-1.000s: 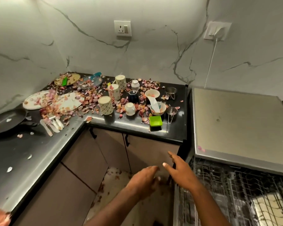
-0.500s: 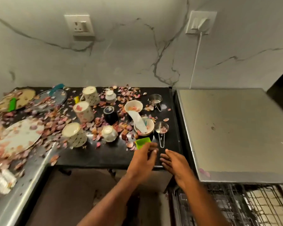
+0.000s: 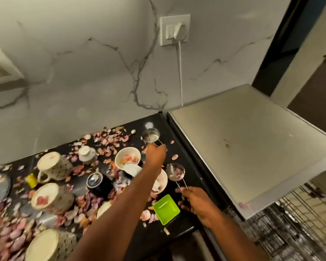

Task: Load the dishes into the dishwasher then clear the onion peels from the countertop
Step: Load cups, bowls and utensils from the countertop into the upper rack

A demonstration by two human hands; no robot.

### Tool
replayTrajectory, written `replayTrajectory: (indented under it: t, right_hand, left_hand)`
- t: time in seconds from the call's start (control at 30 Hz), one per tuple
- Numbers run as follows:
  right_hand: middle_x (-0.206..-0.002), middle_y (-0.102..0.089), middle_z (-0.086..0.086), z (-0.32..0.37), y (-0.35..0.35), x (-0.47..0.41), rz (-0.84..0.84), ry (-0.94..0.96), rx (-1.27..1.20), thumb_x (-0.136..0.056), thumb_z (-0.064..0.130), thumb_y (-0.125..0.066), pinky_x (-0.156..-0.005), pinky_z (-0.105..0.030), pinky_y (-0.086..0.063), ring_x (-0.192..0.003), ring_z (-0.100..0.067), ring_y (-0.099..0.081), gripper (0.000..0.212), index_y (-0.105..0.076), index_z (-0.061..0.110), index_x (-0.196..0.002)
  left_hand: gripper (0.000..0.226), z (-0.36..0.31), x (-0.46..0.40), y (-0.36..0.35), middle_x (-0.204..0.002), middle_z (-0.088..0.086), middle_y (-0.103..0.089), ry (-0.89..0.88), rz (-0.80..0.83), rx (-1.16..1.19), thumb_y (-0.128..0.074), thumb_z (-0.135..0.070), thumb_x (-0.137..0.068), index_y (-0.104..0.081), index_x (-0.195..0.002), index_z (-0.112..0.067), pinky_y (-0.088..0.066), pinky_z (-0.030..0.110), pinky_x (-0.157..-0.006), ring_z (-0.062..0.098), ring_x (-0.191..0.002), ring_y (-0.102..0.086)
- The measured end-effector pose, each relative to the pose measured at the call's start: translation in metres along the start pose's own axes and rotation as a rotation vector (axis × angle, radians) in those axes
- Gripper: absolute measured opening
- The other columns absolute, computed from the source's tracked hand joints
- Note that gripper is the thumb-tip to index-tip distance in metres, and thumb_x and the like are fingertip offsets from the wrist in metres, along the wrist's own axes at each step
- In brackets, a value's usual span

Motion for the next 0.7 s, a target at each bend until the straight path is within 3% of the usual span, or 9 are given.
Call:
replayTrajectory:
  t: [0.1,0.13,0.23,0.33,0.4,0.5,0.57,0.63,0.7]
  right_hand:
    - [-0.068,-0.052,0.001,0.005,0.006,-0.004,-0.048,0.023,0.039,-0.109,0.022,-0.052,-0.056,-0.021,-0.051,-0.061,-0.012,-0.062,0.028,-0.077,0.010,-0.106]
    - [-0.067,-0.051,0.002,0.009,0.008,-0.004,-0.068,0.039,0.047,-0.108,0.022,-0.053,-0.056,-0.021,-0.050,-0.060,-0.012,-0.061,0.028,-0.078,0.011,-0.104]
    - [-0.065,-0.049,0.002,0.020,0.016,-0.005,-0.096,0.085,0.100,-0.107,0.018,-0.052,-0.055,-0.022,-0.048,-0.058,-0.011,-0.059,0.028,-0.079,0.014,-0.100]
    - [-0.066,-0.048,0.001,0.029,0.018,-0.003,-0.097,0.142,0.154,-0.107,0.015,-0.048,-0.054,-0.023,-0.046,-0.055,-0.011,-0.057,0.029,-0.077,0.013,-0.103]
    - [-0.063,-0.053,0.002,0.037,0.019,0.001,-0.110,0.222,0.258,-0.108,0.017,-0.048,-0.057,-0.025,-0.047,-0.055,-0.010,-0.058,0.029,-0.077,0.019,-0.106]
    - [-0.071,-0.063,0.009,0.057,0.017,0.015,-0.187,0.561,0.638,-0.109,0.027,-0.050,-0.064,-0.022,-0.048,-0.065,-0.008,-0.063,0.025,-0.073,0.030,-0.115]
    - [-0.090,-0.058,0.007,0.070,0.010,0.023,-0.278,0.883,1.065,-0.105,0.025,-0.052,-0.064,-0.033,-0.052,-0.078,-0.017,-0.062,0.026,-0.065,0.030,-0.126]
    - [-0.095,-0.055,0.000,0.072,0.004,0.024,-0.333,1.124,1.369,-0.090,0.015,-0.066,-0.058,-0.035,-0.052,-0.079,-0.022,-0.060,0.042,-0.064,0.024,-0.131]
    - [-0.097,-0.054,-0.004,0.069,0.000,0.023,-0.326,1.223,1.472,-0.077,0.007,-0.072,-0.059,-0.032,-0.053,-0.080,-0.023,-0.060,0.054,-0.066,0.018,-0.129]
  left_hand:
    - [0.038,0.010,-0.027,-0.012,-0.091,0.025,-0.066,0.168,0.044,0.164,-0.055,-0.005,-0.089,-0.061,-0.126,0.002,-0.057,0.041,-0.075,0.038,-0.079,-0.067]
    - [0.035,0.013,-0.031,-0.016,-0.088,0.020,-0.063,0.223,0.074,0.207,-0.054,-0.005,-0.092,-0.061,-0.126,-0.002,-0.055,0.038,-0.070,0.031,-0.071,-0.064]
    - [0.013,0.015,-0.041,-0.024,-0.078,0.006,-0.058,0.361,0.056,0.432,-0.049,-0.002,-0.101,-0.057,-0.104,-0.011,-0.054,0.028,-0.057,0.015,-0.060,-0.058]
    - [0.028,0.005,-0.044,-0.029,-0.065,0.003,-0.053,0.406,0.066,0.651,-0.038,0.004,-0.105,-0.053,-0.086,-0.009,-0.044,0.018,-0.042,0.010,-0.045,-0.053]
    - [0.036,-0.004,-0.039,-0.023,-0.063,0.000,-0.049,0.422,0.054,0.762,-0.032,0.006,-0.104,-0.054,-0.082,-0.011,-0.037,0.016,-0.042,0.008,-0.048,-0.045]
    - [0.039,-0.015,-0.022,-0.006,-0.055,-0.008,-0.044,0.416,0.155,1.030,-0.029,0.004,-0.100,-0.057,-0.082,-0.016,-0.026,0.017,-0.039,0.005,-0.041,-0.033]
    - [0.029,-0.016,-0.010,0.008,-0.054,-0.010,-0.039,0.399,0.290,1.281,-0.037,-0.001,-0.093,-0.056,-0.078,-0.017,-0.023,0.019,-0.035,0.005,-0.038,-0.028]
    - [0.022,-0.012,0.004,0.025,-0.051,-0.009,-0.034,0.339,0.432,1.462,-0.043,-0.008,-0.089,-0.051,-0.072,-0.019,-0.021,0.021,-0.033,0.006,-0.036,-0.026]
    - [0.023,-0.005,0.017,0.042,-0.049,-0.008,-0.031,0.258,0.528,1.502,-0.044,-0.015,-0.090,-0.046,-0.068,-0.023,-0.017,0.022,-0.036,0.007,-0.037,-0.021]
Point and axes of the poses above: each hand's wrist, its own x-axis away from the middle knuckle, its own y-axis out of the back of the hand, z = x × y, the point moved 4 cm from there along -x, towards the middle knuckle
